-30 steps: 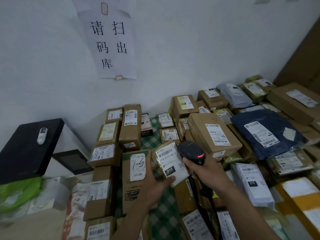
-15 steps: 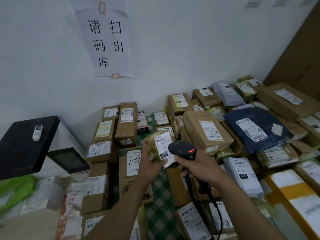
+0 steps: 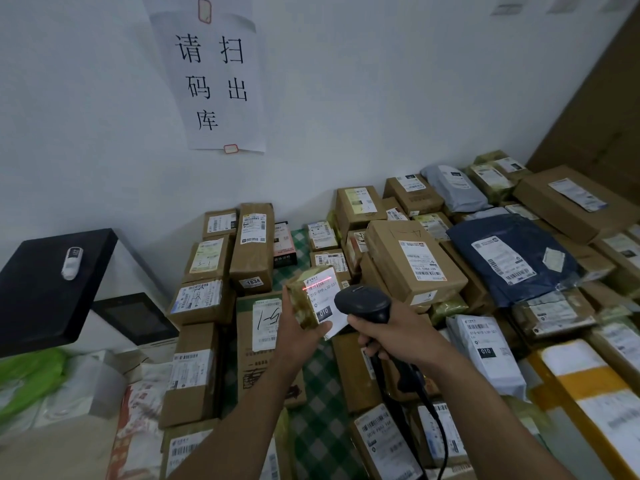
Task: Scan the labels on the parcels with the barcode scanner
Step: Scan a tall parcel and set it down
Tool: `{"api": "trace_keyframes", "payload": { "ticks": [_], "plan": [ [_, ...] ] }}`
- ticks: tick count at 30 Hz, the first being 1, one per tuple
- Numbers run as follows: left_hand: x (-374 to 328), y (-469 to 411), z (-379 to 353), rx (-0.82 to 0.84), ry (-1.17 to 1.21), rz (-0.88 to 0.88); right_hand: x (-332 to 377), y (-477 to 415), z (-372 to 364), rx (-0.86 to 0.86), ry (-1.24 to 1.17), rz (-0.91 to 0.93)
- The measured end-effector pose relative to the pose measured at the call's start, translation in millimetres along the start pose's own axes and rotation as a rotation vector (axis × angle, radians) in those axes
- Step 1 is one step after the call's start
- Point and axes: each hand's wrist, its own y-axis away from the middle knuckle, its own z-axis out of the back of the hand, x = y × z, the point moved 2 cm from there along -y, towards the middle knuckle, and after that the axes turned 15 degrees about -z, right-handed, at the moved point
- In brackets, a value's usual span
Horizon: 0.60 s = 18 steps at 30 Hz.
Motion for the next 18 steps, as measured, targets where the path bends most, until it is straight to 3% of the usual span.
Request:
{"api": "trace_keyframes", "payload": {
  "ticks": [9,18],
  "plan": [
    [8.8,-6.5,1.4,0.003,-0.001,0.007,-3.0,-19.6,3.7,0.015,0.048,-0.017],
    [18.5,-35.4,6.6,-0.016,-0.001,0.029,5.5,-57.5,16.3,0.009,-0.070,-0.038]
  ]
}}
